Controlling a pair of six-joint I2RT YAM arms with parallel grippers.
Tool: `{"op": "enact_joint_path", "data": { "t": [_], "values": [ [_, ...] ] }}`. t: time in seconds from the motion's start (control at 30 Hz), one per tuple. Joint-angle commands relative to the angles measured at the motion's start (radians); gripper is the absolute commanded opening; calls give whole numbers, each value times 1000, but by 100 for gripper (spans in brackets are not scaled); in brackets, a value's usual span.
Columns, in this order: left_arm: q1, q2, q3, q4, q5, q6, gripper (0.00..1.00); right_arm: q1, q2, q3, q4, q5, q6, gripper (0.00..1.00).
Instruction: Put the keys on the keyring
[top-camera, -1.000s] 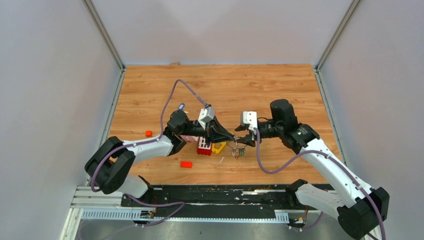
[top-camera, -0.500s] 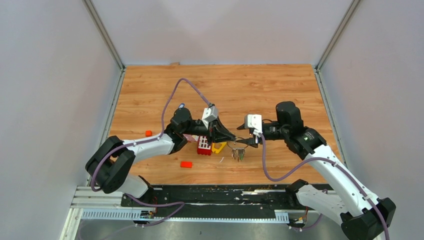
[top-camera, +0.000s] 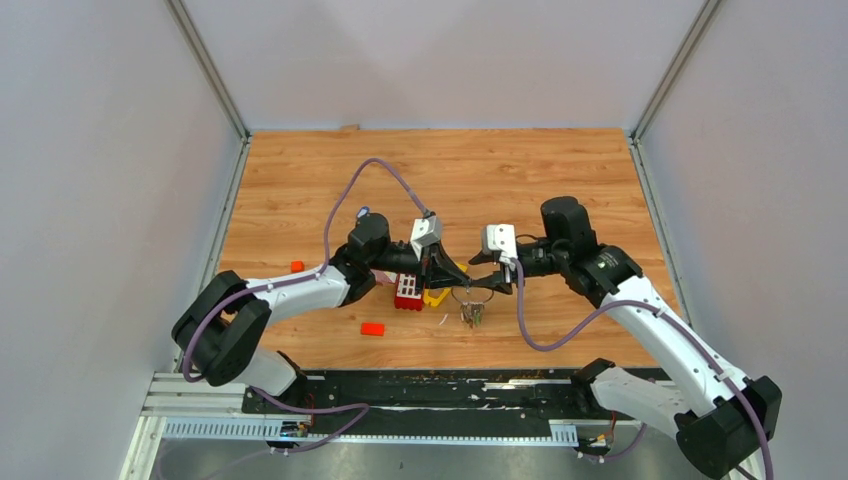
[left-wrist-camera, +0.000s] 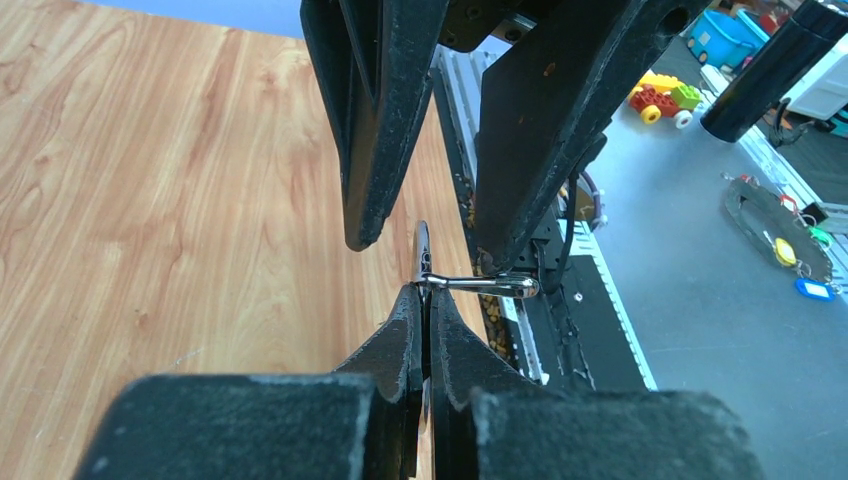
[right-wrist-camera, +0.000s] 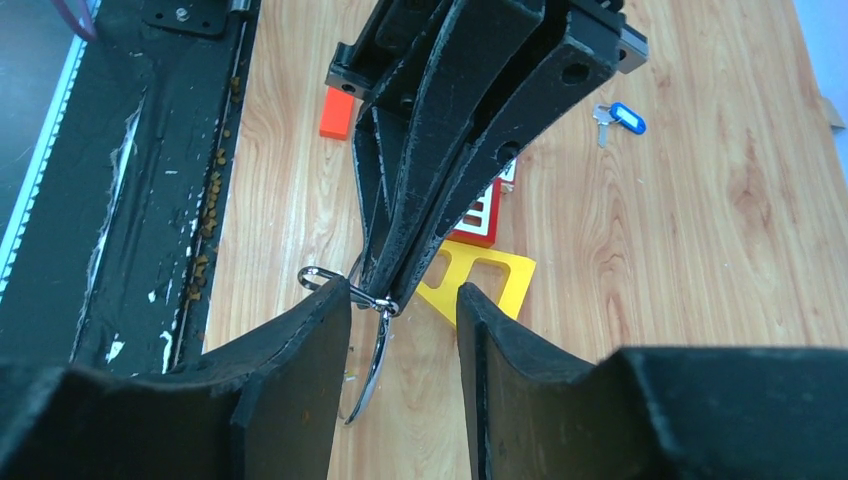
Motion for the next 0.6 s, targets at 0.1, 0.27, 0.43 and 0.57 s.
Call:
{"op": "enact_joint_path", "data": {
  "t": [0.1,0.27,0.43,0.57],
  "values": [
    [-8,-3,76,-88,43,110,0,12,30,122,-206,-53,-176,44],
    [-8,5,106,-193,77,169,0,63,26,152,-276,2,-245,44],
    [-8,2,126,-279,111,237,0,152,25,148,-302,103,-290,42],
    [-9,-6,144,-362,122,312,0,192,7,128,-278,208,-289,40]
  ]
}}
